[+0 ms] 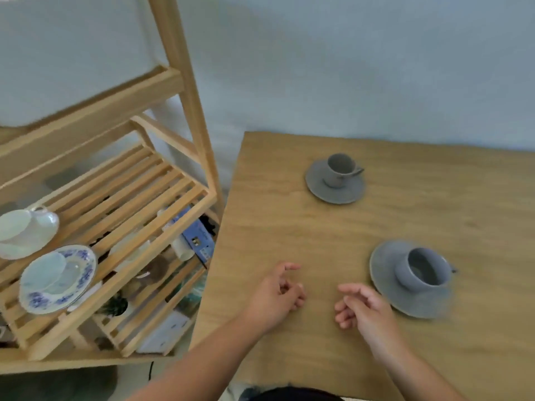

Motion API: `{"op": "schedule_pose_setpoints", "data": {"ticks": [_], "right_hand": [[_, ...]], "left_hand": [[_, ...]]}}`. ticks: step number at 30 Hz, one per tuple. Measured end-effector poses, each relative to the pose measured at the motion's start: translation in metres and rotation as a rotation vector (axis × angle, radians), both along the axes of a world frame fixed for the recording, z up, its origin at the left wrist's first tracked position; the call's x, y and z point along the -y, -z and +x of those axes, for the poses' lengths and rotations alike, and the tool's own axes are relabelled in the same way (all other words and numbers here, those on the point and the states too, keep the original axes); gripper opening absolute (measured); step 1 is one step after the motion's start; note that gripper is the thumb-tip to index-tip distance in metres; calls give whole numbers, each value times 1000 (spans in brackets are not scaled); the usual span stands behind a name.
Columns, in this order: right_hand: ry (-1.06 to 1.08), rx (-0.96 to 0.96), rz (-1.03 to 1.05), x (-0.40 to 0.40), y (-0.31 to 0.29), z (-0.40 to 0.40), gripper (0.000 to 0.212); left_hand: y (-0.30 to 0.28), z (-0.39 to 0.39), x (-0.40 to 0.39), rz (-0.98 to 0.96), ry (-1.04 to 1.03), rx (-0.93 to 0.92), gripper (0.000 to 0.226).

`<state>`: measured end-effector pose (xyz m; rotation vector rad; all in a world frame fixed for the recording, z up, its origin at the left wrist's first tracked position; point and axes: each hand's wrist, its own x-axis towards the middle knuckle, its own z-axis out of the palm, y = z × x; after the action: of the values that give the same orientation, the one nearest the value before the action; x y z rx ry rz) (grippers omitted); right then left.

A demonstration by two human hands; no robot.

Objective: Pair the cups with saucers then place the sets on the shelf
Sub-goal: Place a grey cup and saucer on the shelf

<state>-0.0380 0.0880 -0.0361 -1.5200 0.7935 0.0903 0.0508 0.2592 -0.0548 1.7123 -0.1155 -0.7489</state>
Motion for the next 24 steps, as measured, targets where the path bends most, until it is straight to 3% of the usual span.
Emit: {"op": "schedule_pose_setpoints", "data": {"ticks": [7, 13, 24], "right_hand": [[245, -4, 17, 41, 7, -74, 14], [490, -15, 20, 93, 3, -78, 14], [265, -90, -105, 139, -1, -48, 26]], "left_hand": [[-6, -9, 75, 7, 219, -58, 48], [-15, -8, 121, 34, 305, -120, 61], [-15, -13, 144, 63, 175, -131, 57]]}}
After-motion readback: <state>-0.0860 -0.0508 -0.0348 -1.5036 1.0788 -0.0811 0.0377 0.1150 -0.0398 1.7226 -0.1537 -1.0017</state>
